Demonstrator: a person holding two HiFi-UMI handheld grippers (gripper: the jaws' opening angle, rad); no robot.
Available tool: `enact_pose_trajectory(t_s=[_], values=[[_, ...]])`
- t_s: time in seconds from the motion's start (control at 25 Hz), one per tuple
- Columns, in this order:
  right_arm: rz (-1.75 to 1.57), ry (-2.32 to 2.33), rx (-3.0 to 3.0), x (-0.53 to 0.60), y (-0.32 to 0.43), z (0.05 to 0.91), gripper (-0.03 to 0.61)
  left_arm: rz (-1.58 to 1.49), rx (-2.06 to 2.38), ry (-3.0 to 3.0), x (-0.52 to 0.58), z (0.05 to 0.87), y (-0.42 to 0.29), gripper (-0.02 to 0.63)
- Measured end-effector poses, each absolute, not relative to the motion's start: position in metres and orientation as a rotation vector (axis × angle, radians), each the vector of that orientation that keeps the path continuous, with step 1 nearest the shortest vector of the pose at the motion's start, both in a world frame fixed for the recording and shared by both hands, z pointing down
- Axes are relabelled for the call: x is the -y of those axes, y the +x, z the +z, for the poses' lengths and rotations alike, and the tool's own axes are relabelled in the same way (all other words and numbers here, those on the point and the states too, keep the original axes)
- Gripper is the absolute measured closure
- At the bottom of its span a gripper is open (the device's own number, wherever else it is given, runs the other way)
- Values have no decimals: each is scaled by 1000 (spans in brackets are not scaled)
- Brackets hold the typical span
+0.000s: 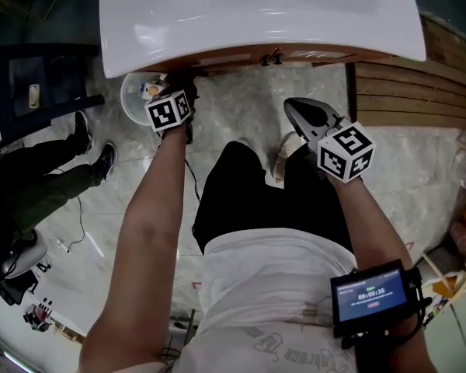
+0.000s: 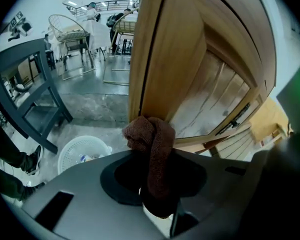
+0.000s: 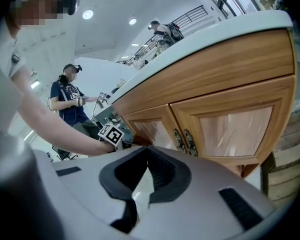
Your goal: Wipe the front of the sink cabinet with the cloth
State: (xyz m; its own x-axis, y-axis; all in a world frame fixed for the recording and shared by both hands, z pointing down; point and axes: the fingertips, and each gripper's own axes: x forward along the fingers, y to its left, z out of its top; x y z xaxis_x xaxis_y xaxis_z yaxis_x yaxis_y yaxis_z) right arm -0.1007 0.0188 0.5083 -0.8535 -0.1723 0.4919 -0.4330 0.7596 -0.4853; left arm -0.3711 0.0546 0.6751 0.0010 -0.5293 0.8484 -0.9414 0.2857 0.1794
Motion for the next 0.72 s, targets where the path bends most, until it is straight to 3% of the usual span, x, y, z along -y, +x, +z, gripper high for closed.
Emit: enact_pose_trajectory(t_s=[0.72], values=[[851, 488, 2562, -19, -76, 523, 565, 537, 1470, 1653, 4, 668, -235, 508]])
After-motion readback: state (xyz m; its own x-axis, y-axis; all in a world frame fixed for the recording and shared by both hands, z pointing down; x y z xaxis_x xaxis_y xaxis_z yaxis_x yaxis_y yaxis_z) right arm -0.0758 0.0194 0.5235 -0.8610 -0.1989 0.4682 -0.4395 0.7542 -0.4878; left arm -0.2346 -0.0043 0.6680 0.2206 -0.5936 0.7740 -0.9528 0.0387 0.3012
